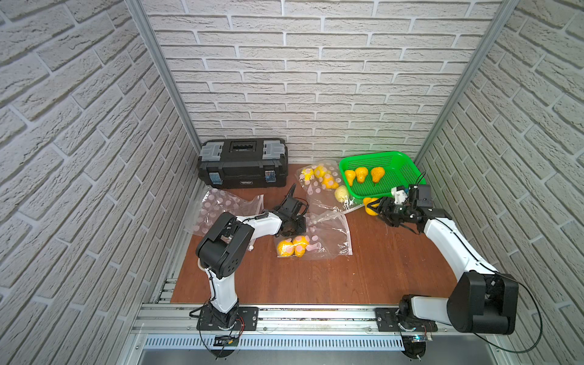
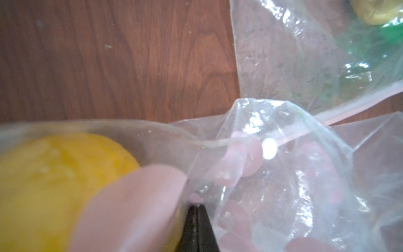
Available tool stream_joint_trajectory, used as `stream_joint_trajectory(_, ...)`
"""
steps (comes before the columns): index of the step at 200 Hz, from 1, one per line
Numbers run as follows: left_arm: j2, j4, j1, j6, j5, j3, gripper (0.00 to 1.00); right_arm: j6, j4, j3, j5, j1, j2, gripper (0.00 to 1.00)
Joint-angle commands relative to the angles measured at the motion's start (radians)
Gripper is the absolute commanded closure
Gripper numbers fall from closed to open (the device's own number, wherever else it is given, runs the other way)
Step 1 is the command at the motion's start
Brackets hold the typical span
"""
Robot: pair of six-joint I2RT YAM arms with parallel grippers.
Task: Open the zip-top bag and take out the pear
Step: Place the pear in the basket.
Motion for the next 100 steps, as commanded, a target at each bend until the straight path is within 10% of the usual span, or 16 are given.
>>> stream_joint_trajectory(1, -0.005, -0.099, 0.014, 0.005, -0.041, 0.001, 1.00, -0.091, -0.048, 0.142, 0.070, -0.006, 0.105, 0.46)
stream_joint_trajectory(100, -0.034, -0.094, 0.002, 0.010, -0.024, 0.024, 0.97, -0.208, -0.206, 0.802, 0.084, 0.062, 0.754, 0.39)
